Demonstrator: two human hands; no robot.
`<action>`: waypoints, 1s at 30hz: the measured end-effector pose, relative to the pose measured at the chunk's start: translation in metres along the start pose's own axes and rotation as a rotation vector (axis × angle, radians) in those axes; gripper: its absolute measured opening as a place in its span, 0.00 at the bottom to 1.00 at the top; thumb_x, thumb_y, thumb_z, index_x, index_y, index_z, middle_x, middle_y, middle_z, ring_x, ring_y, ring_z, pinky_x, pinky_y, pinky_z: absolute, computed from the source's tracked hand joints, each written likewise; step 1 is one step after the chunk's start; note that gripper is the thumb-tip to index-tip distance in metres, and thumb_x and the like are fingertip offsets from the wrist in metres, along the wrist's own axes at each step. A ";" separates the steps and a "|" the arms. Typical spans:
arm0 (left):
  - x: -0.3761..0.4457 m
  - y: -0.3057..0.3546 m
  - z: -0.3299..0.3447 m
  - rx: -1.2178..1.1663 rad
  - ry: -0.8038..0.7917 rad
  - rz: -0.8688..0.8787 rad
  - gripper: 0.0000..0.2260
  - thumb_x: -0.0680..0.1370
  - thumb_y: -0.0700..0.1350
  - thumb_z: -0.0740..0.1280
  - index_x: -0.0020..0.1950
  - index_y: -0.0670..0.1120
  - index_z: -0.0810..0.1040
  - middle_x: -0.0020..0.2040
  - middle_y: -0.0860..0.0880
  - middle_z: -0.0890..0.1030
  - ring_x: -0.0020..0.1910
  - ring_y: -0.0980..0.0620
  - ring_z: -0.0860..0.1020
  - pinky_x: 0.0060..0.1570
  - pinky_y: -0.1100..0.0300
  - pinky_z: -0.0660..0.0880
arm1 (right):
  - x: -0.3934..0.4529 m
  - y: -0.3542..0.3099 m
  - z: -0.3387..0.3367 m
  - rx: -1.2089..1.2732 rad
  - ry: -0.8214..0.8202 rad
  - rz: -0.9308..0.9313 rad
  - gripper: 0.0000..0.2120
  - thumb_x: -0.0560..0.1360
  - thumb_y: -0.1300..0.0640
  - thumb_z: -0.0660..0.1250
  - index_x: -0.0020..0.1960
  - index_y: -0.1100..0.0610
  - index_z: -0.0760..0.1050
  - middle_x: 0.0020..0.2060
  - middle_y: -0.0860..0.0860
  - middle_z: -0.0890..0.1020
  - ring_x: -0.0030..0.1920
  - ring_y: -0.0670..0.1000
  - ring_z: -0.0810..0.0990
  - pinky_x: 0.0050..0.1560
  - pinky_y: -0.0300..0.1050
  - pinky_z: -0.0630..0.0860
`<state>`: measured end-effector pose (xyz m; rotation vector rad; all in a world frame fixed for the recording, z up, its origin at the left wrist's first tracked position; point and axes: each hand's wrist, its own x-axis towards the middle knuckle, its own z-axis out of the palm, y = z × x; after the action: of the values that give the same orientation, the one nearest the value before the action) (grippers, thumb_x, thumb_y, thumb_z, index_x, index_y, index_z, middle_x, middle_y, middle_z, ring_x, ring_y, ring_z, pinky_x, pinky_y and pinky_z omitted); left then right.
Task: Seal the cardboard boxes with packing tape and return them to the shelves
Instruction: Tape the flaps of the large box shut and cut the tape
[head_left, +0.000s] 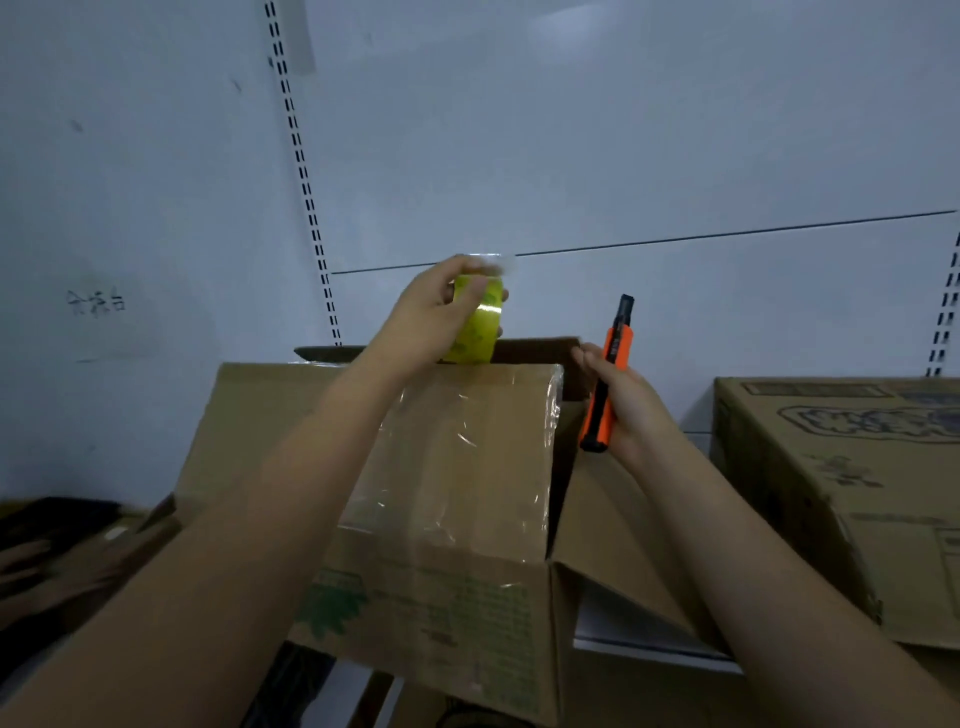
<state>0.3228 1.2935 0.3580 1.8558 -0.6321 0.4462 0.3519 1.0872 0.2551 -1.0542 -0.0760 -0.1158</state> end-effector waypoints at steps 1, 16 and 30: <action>0.001 -0.002 -0.001 0.008 -0.042 0.008 0.08 0.84 0.44 0.61 0.60 0.50 0.78 0.55 0.43 0.84 0.48 0.37 0.84 0.50 0.45 0.82 | 0.007 -0.001 0.002 -0.026 -0.012 -0.024 0.14 0.80 0.56 0.67 0.64 0.54 0.76 0.53 0.46 0.83 0.48 0.39 0.83 0.43 0.35 0.77; 0.015 -0.067 0.002 -0.203 -0.053 -0.060 0.18 0.83 0.44 0.63 0.73 0.53 0.68 0.61 0.39 0.81 0.54 0.41 0.82 0.53 0.45 0.80 | 0.070 0.012 0.001 -0.484 0.042 -0.226 0.24 0.82 0.56 0.63 0.77 0.54 0.64 0.74 0.49 0.70 0.74 0.50 0.67 0.68 0.42 0.65; 0.064 -0.079 -0.023 0.406 -0.299 -0.074 0.47 0.67 0.57 0.79 0.76 0.63 0.50 0.67 0.48 0.73 0.61 0.50 0.77 0.63 0.47 0.76 | 0.102 0.030 -0.003 -0.446 -0.050 -0.137 0.24 0.82 0.54 0.63 0.77 0.55 0.65 0.74 0.53 0.68 0.74 0.52 0.68 0.75 0.54 0.64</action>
<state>0.4218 1.3243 0.3450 2.3527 -0.7060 0.2612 0.4574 1.0935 0.2399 -1.4979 -0.1734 -0.2378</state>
